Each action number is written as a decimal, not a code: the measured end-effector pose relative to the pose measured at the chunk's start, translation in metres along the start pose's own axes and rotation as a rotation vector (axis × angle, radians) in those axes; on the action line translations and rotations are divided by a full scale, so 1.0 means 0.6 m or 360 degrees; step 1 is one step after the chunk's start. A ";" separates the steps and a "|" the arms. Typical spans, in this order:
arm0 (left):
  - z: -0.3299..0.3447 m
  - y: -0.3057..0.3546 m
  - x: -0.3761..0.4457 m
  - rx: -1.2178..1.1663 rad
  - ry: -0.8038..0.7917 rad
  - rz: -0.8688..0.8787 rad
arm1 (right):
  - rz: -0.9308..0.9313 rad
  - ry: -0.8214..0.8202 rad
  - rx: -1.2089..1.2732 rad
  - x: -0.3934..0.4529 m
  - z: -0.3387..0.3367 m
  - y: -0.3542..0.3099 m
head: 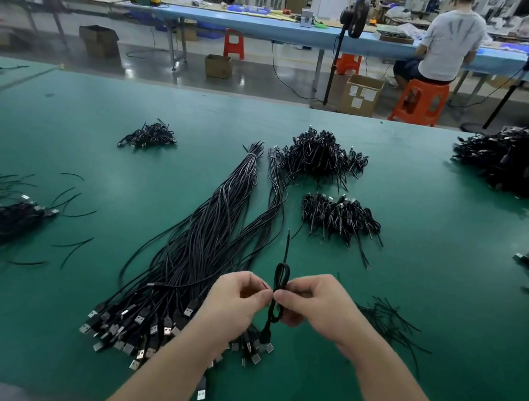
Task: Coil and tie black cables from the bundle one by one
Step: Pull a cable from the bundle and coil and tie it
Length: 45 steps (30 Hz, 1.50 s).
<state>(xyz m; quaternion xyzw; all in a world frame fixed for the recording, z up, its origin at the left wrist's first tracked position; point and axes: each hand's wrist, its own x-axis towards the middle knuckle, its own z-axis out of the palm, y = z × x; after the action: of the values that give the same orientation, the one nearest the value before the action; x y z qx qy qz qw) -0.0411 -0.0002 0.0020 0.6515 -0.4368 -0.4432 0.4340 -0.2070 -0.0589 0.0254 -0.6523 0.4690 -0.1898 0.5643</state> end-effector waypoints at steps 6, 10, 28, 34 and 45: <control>0.000 0.007 -0.009 0.0904 0.0183 0.1088 | 0.0434 -0.0297 0.0673 -0.003 -0.013 -0.008; -0.004 0.005 -0.006 0.0918 0.0269 0.1181 | 0.0363 -0.0206 0.0828 -0.003 -0.005 -0.004; -0.015 0.015 -0.003 0.0524 0.0153 0.0540 | -0.0436 0.0281 -0.0508 0.006 0.037 0.013; -0.015 0.009 -0.007 0.1127 0.0246 0.1328 | 0.0406 -0.0250 0.0683 0.003 0.021 0.001; -0.010 0.010 0.006 -0.0181 -0.0133 -0.0181 | -0.0522 0.0221 -0.0524 -0.006 0.019 0.013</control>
<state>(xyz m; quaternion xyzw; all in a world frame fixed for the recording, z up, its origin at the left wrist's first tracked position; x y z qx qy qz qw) -0.0357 -0.0039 0.0083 0.6305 -0.3909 -0.5181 0.4258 -0.2030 -0.0492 0.0160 -0.7884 0.4191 -0.2441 0.3784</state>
